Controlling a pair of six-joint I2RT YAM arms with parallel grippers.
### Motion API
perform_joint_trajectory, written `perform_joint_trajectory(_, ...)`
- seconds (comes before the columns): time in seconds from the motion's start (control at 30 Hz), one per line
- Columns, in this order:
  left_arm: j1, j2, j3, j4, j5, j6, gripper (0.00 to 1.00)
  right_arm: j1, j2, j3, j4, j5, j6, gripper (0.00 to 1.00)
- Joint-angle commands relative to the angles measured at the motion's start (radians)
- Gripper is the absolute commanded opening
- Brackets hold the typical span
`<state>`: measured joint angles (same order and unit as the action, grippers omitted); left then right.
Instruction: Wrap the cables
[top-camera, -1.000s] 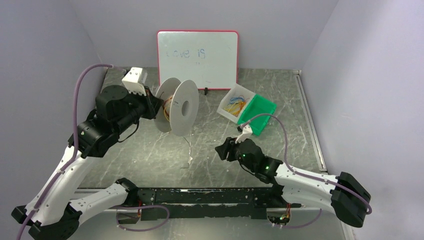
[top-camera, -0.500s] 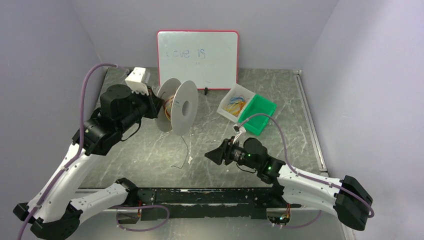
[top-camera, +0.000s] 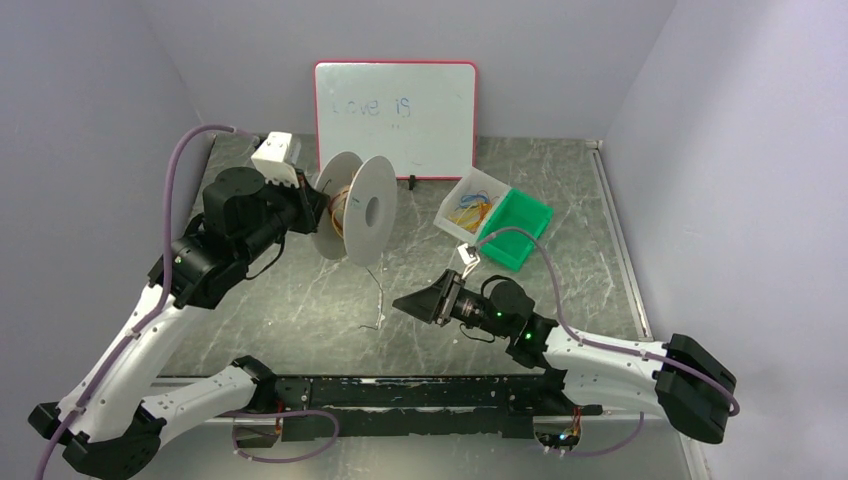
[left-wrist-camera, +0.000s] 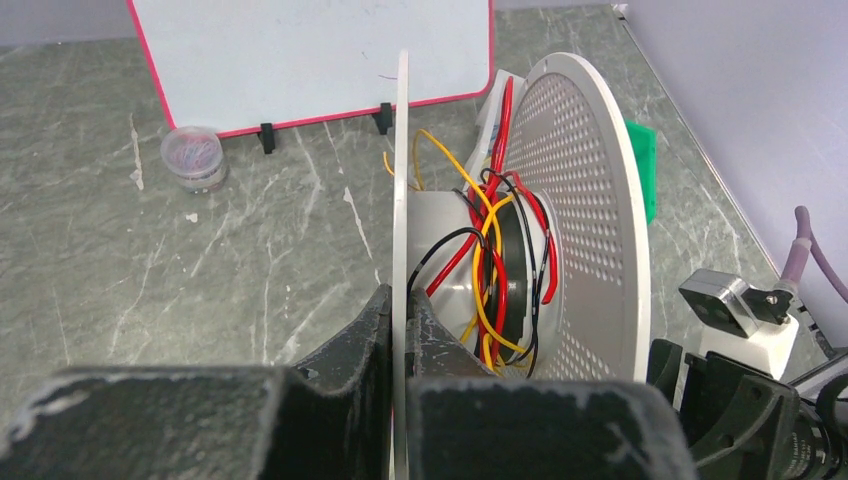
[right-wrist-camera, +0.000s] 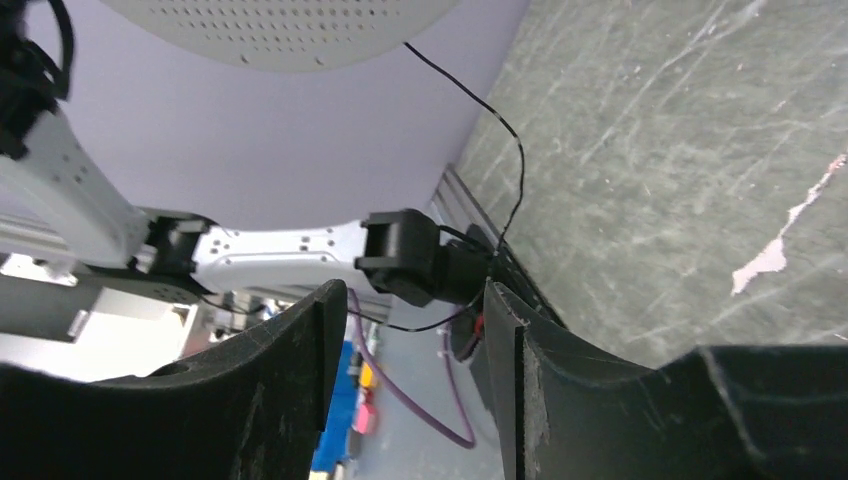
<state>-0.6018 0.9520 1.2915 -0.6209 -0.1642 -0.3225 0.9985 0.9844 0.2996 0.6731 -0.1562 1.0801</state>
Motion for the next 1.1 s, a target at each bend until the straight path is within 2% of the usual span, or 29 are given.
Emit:
perform_joint_trajectory(0.0, 0.007, -0.006, -0.002, 0.127, -0.017, -0.015, 0.07, 0.027, 0.011, 0.009, 0.073, 0.091, 0.125, 0.57)
perform_joint_trajectory(0.37, 0.007, -0.010, -0.038, 0.204, -0.040, -0.023, 0.07, 0.158, 0.115, 0.015, 0.162, 0.219, 0.266, 0.64)
perform_joint_trajectory(0.67, 0.007, -0.016, -0.064, 0.243, -0.036, -0.035, 0.07, 0.189, 0.219, -0.001, 0.312, 0.259, 0.377, 0.65)
perform_joint_trajectory(0.93, 0.007, -0.019, -0.075, 0.263, -0.059, -0.035, 0.07, 0.226, 0.209, 0.018, 0.268, 0.316, 0.332, 0.65)
perform_joint_trajectory(1.07, 0.008, -0.020, -0.077, 0.262, -0.057, -0.035, 0.07, 0.235, 0.117, 0.061, 0.097, 0.386, 0.177, 0.65)
